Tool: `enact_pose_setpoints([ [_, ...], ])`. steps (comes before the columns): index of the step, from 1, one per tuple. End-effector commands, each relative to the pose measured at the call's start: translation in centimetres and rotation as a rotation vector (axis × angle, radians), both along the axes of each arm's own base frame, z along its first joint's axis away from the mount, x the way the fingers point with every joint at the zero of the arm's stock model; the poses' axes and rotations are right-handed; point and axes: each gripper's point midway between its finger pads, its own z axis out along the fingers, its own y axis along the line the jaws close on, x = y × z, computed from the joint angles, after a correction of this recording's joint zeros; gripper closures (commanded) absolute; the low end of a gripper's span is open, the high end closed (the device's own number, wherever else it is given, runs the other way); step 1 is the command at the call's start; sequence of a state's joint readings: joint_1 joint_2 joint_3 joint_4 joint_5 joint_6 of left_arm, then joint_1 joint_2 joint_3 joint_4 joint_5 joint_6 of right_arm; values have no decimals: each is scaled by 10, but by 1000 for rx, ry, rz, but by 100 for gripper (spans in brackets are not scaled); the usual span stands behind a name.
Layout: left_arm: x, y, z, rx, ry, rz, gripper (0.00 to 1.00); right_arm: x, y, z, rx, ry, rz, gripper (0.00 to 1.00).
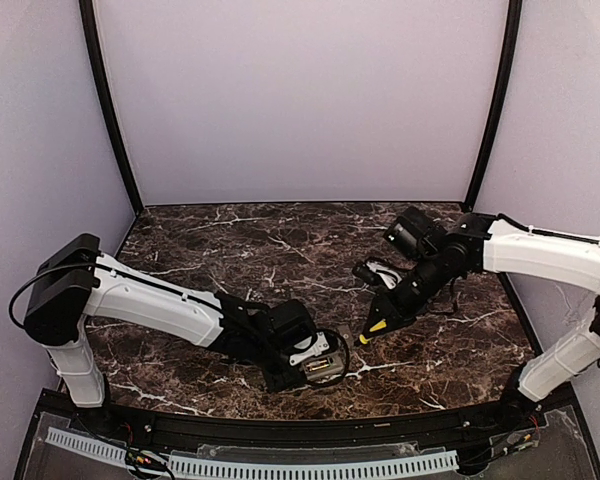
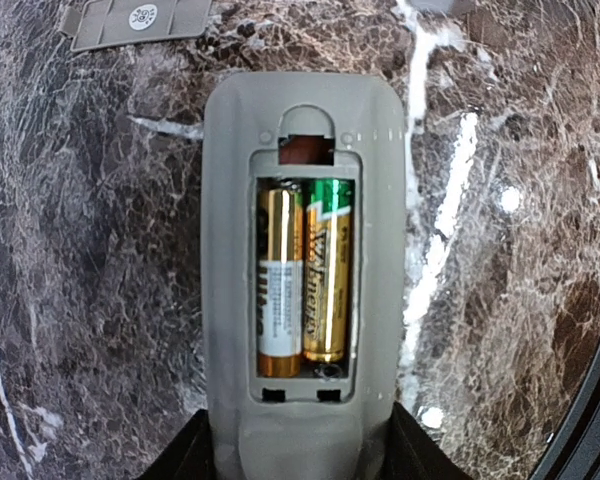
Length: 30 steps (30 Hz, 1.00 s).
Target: Unload the batteries from the remote control
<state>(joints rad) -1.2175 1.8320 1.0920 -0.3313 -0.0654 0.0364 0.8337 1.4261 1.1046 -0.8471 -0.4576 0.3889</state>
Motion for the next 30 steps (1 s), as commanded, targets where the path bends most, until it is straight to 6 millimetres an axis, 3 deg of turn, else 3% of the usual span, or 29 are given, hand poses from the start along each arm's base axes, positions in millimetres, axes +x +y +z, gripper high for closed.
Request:
enact_pose_setpoints([
  [1,-12,0,-1,20,65,25,75,-4,-6,2,-36,4,-38,100],
  [10,-9,4,1,21,41,55,34,-9,4,-10,-88,25,-23,100],
  [11,-9,6,3,16,37,56,18,-9,6,-10,-88,25,-22,100],
  [13,-9,9,8,-14,26,63,4,-9,9,-9,-91,26,-19,100],
  [20,-6,19,42,-216,-73,76,2,-9,12,-4,-83,26,-22,100],
  [25,-16,24,61,-367,-114,-7,4,-10,14,3,-61,26,-18,100],
  [30,-18,32,66,-521,-182,-32,4,-10,17,10,-37,24,-13,100],
])
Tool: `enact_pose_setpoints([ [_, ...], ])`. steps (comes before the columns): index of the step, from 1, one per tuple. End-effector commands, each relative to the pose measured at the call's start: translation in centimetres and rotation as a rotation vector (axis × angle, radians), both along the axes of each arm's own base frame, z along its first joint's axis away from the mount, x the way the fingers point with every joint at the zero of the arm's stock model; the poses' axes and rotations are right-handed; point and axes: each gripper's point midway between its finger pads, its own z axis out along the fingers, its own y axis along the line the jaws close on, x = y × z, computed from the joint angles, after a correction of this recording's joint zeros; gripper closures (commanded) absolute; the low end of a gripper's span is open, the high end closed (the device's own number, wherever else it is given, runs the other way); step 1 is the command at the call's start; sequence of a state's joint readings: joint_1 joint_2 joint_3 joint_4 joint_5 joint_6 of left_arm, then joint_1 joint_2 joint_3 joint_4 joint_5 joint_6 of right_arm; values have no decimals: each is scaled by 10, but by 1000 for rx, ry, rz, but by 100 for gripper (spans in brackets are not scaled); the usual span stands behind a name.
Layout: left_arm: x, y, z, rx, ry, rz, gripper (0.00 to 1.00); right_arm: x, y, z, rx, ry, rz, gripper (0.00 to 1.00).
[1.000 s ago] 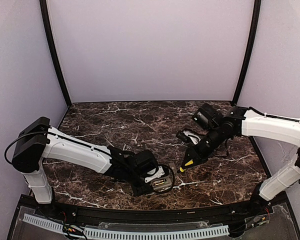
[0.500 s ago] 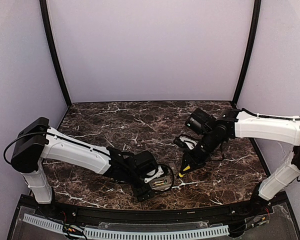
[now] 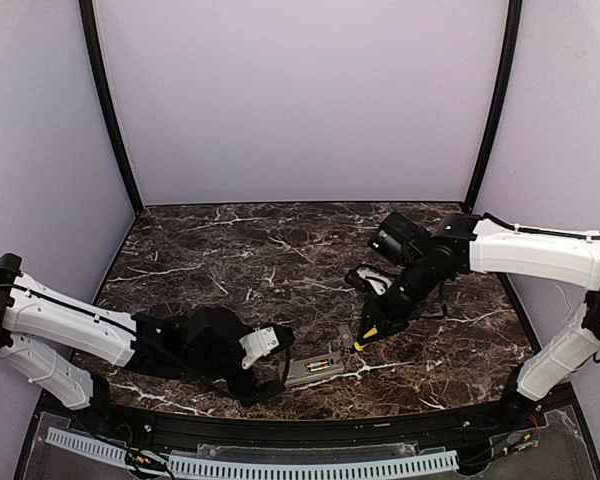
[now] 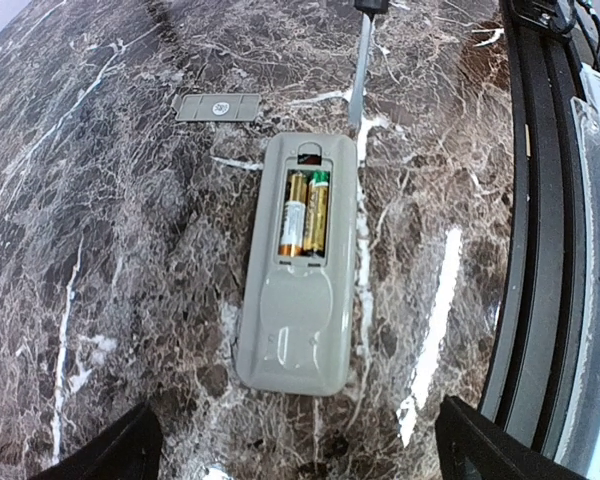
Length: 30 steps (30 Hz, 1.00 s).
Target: Unload the batteries from the remote control
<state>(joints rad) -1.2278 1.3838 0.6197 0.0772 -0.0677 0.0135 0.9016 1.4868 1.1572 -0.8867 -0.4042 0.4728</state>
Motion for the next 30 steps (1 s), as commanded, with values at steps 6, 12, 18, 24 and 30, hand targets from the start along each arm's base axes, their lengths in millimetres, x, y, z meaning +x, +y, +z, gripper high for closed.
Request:
enact_pose_setpoints([
  [6,-1,-9,1,-256,-105,-69,5,-1,8,29,67,-23,9,100],
  [12,5,-22,-22,-290,-135,-76,10,-3,4,33,64,-31,8,100],
  [18,12,-33,-33,-349,-132,-101,12,2,3,42,70,-55,-36,100],
  [24,19,-34,-36,-381,-95,-118,19,6,6,45,73,-61,-60,100],
  [30,15,-38,-45,-370,-73,-154,25,9,11,42,69,-54,-43,100],
])
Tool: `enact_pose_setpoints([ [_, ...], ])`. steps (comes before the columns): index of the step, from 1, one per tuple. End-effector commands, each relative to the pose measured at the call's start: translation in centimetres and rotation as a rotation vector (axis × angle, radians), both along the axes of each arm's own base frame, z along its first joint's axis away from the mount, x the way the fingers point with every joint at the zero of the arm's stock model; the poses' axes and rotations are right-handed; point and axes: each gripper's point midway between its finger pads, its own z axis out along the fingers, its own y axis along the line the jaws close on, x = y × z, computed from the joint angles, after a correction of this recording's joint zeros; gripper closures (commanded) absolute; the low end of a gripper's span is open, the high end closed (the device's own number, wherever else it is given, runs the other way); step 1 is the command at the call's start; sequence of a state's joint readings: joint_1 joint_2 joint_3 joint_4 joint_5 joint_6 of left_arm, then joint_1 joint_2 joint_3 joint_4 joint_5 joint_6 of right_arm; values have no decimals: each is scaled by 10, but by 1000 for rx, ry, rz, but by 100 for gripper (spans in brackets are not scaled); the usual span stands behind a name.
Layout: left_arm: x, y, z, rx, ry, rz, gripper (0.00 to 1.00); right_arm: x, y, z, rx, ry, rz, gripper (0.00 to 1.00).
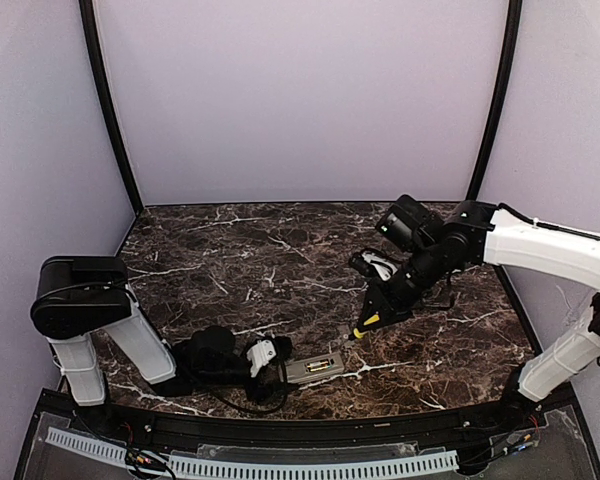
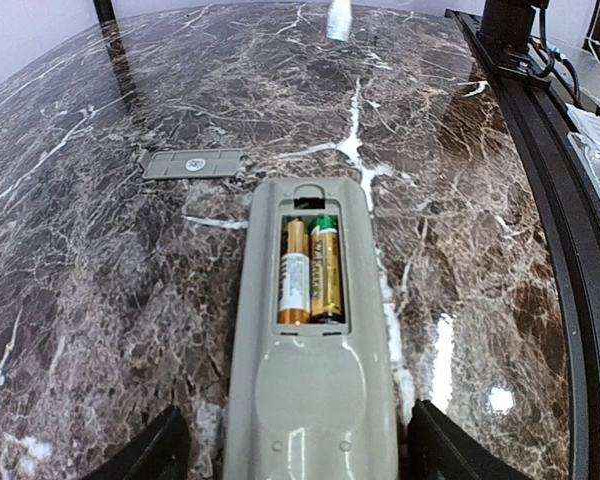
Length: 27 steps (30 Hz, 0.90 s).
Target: Unload the batteries from the remote control
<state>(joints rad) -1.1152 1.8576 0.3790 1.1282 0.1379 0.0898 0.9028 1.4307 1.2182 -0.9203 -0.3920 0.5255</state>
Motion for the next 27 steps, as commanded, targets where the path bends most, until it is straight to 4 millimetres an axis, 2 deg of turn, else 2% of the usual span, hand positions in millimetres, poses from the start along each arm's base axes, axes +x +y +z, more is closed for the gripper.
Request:
enact_pose_setpoints([
  [1,-7,-11,5,-34,2,-64,26,6,10,8,16,-21,8,100],
  [7,-9,-17,-6,-3,27,-91,32,7,11,8,15,-23,18,100],
  [14,-7,-23,-10,6,31,-95,47,4,7,9,15,-25,10,100],
  [16,-7,-24,-9,4,31,-99,54,3,6,9,15,-25,7,100],
  [19,-8,-27,-6,8,36,-112,69,2,3,9,10,-27,4,100],
  [22,-7,-32,9,3,12,-115,78,3,1,9,-2,-33,1,100],
  [23,-9,-30,5,33,16,-116,84,3,1,9,-2,-34,1,100],
  [24,-7,-33,15,30,-16,-113,87,3,1,10,-2,-38,1,100],
  [25,-10,-32,11,69,-25,-123,94,4,1,11,-4,-43,1,100],
  [27,-2,-36,23,104,-82,-84,99,4,1,10,-12,-52,2,100],
])
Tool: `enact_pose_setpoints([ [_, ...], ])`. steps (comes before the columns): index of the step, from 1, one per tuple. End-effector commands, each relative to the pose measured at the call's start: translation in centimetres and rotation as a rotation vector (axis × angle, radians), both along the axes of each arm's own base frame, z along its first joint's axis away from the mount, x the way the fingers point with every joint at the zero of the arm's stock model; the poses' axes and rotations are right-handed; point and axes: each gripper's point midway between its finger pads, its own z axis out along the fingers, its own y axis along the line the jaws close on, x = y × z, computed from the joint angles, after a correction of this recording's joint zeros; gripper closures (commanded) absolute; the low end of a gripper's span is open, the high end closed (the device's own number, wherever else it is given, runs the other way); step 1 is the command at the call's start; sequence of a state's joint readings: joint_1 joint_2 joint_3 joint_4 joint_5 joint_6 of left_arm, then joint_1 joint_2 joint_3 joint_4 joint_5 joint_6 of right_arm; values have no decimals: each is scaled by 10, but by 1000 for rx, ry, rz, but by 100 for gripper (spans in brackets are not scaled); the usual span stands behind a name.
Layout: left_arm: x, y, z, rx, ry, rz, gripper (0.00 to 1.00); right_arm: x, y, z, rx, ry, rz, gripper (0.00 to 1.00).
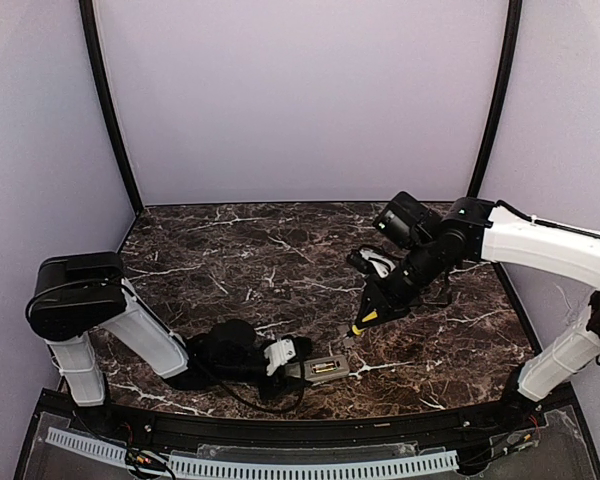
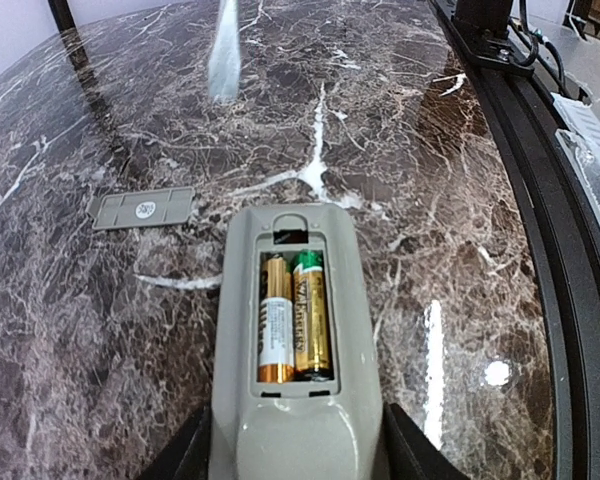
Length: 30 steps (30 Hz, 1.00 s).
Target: Unload the batteries from the remote control
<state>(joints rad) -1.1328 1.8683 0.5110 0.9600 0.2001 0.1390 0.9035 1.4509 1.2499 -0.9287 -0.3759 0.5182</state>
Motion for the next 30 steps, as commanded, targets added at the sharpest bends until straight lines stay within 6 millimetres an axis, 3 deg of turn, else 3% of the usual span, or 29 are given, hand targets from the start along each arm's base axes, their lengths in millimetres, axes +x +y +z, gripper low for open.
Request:
enact_pose_setpoints([
  [1,1,-5,18,92,-96,4,99,-2,-2,7,-11,-40,4,100],
  [8,22,-2,45,123,-225,102,100,-1,-1,6,-42,-75,-9,100],
  [16,41,0,73,116,-275,201,100,1,-11,21,-25,-143,-55,100],
  [17,42,4,71,153,-283,209,100,1,-12,24,-18,-154,-60,100],
  [24,80,51,112,100,-452,522,100,8,-17,37,21,-228,-99,100],
  [26,81,60,114,97,-457,549,100,9,-16,38,27,-238,-104,100],
  [30,67,43,101,133,-410,402,100,12,-14,42,41,-254,-106,100],
])
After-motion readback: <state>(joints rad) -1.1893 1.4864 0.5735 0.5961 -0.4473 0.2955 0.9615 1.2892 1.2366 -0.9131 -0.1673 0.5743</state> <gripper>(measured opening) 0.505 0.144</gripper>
